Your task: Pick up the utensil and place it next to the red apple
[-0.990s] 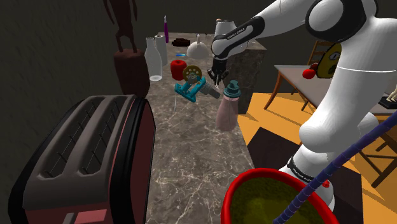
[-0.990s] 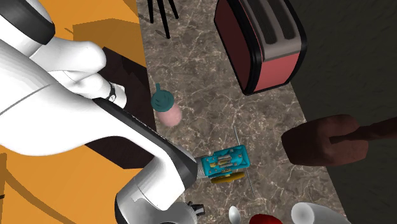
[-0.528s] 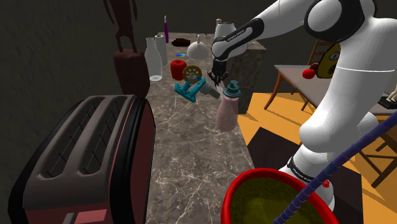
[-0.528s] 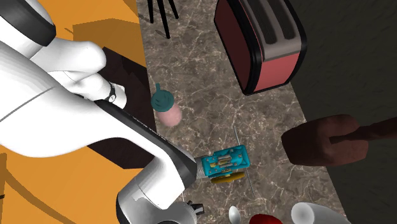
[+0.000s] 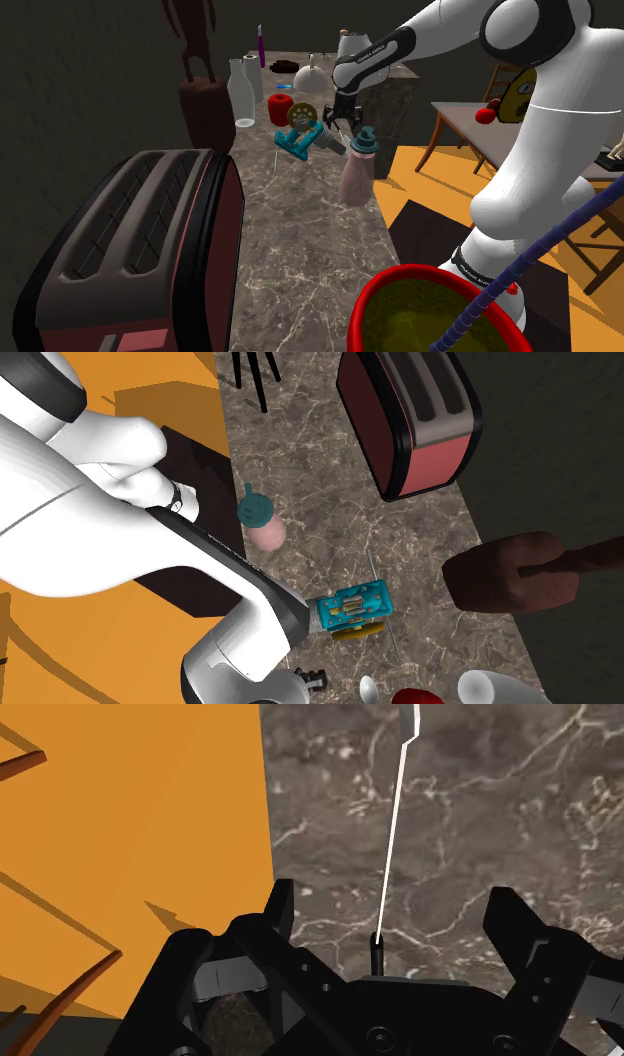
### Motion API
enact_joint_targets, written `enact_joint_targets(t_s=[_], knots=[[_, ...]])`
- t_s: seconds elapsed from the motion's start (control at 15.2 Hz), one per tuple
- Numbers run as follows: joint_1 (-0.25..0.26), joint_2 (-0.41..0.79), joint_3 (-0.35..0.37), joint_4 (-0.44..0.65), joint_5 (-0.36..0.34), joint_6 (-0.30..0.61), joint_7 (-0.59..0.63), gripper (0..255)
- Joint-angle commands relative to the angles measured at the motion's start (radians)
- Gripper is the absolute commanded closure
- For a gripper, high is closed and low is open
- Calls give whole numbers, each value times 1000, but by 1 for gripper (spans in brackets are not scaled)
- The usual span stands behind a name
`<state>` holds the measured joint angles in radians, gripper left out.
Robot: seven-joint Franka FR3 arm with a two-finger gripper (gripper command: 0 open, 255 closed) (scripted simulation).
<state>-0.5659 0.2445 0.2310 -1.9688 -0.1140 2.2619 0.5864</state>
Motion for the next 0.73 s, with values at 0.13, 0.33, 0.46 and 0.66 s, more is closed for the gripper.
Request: enact_joint_targets(t_s=[0.13,0.33,0.46,0.66], knots=[[-3,-59,7,39,22,-95,-14,0],[-3,-59,7,39,22,-95,-14,0],[-3,-59,7,39,22,-95,-14,0],[-3,-59,7,39,22,-95,-14,0]])
